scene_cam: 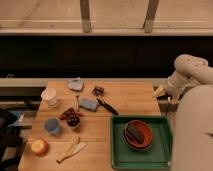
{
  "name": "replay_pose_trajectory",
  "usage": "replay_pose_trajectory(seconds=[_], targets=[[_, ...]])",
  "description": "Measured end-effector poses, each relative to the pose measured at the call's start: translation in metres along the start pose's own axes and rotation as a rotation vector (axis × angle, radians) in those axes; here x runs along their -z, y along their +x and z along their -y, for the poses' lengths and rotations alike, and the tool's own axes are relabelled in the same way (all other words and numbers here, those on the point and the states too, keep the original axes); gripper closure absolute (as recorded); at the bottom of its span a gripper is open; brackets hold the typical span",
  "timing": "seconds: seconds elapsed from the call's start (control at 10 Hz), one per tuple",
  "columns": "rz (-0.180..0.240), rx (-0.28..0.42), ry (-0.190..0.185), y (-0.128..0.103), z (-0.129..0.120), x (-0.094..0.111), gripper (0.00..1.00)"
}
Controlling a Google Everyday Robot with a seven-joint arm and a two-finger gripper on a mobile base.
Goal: Place fork in table surface
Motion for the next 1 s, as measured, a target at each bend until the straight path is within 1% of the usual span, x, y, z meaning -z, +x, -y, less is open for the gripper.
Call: replay_pose_trajectory(seconds=[0.1, 0.2, 0.3, 0.4, 0.6, 0.8, 0.9, 1.0], targets=[[0.0, 0.0, 0.0, 0.0, 0.0, 0.0, 0.28], [0.01, 0.005, -0.004, -0.002, -0.002, 0.001, 0.28], [0.034, 0.016, -0.008, -0.008, -0.005, 0.004, 0.28], [0.076, 0.042, -0.026, -0.017, -0.017, 0.008, 0.28], [0.123, 0.116, -0.066, -0.026, -0.056, 0.01, 0.28], [0.154, 0.224, -0.097, -0.028, -0.111, 0.011, 0.28], [0.167, 0.273, -0.11, -0.027, -0.134, 0.012, 0.28], [0.179, 0.336, -0.125, -0.024, -0.162, 0.013, 0.28]])
